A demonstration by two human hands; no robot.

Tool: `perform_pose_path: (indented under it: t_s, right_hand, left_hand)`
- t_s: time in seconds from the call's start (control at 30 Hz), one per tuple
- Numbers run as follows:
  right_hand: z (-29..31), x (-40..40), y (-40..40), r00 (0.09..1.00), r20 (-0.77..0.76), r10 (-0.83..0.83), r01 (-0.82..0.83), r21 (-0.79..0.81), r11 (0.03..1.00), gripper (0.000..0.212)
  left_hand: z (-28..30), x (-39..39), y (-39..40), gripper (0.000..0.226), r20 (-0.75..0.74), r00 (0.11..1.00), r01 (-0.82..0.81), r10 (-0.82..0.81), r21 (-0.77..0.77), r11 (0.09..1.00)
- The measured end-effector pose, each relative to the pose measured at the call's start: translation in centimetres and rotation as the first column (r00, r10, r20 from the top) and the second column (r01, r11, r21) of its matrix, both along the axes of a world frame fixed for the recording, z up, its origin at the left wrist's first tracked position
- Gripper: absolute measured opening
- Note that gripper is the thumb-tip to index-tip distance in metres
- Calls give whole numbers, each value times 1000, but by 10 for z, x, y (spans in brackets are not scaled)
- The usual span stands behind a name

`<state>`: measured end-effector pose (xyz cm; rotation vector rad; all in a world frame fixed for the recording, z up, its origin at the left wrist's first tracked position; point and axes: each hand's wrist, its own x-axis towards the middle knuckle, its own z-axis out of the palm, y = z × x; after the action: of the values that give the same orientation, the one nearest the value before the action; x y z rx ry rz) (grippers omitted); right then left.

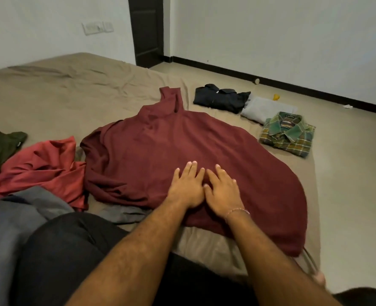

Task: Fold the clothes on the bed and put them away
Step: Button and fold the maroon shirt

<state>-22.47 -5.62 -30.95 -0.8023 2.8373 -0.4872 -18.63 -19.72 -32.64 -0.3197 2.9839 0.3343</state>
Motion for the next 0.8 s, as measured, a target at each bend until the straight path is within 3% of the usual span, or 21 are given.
perform_pose_path:
  t_s: [0.07, 0.13, 0.3, 0.47, 0.53, 0.57, 0.63, 0.7, 0.73, 0.8]
  right_hand:
    - [-30, -11, 19, 1000, 18, 7, -9, 149, 989, 68]
    - [-49, -21, 44, 997, -74, 8, 10, 234, 972, 80]
    - [-57, -53, 86, 971, -184, -152, 201, 284, 937, 83]
    - [-55, -51, 101, 966, -206, -154, 207, 273, 940, 74]
    - [-51, -43, 103, 972, -233, -5, 32, 110, 993, 69]
    - [-49, -35, 104, 963, -237, 125, -124, 20, 992, 67]
    - [-44, -15, 102, 891, -199, 408, -427, -61, 902, 63]
    - [-47, 10, 99, 810, -122, 573, -570, 65, 819, 68]
    - [-50, 20, 98, 797, -105, 595, -578, 154, 801, 69]
    - [-57, 26, 97, 821, -104, 562, -525, 249, 814, 66]
  left_hand:
    - [-16, 5, -31, 78, 46, 998, -34, 36, -28, 999]
    - [-21, 10, -71, 87, 73, 996, -56, 59, -41, 998]
    - [-19, 21, -185, 92, 115, 955, -265, 275, -91, 960]
    - [-23, 28, -208, 81, 135, 956, -245, 260, -116, 962]
    - [-9, 25, -189, 71, 5, 990, -140, 142, -133, 981]
    - [2, 27, -174, 65, -93, 996, -17, 3, -149, 989]
    - [28, 37, -138, 55, -195, 926, 319, -322, -48, 947]
    - [38, 59, -99, 53, -61, 829, 559, -556, 80, 825]
    - [38, 71, -82, 56, 54, 786, 615, -616, 43, 787]
    - [32, 82, -73, 54, 216, 755, 654, -619, -173, 737]
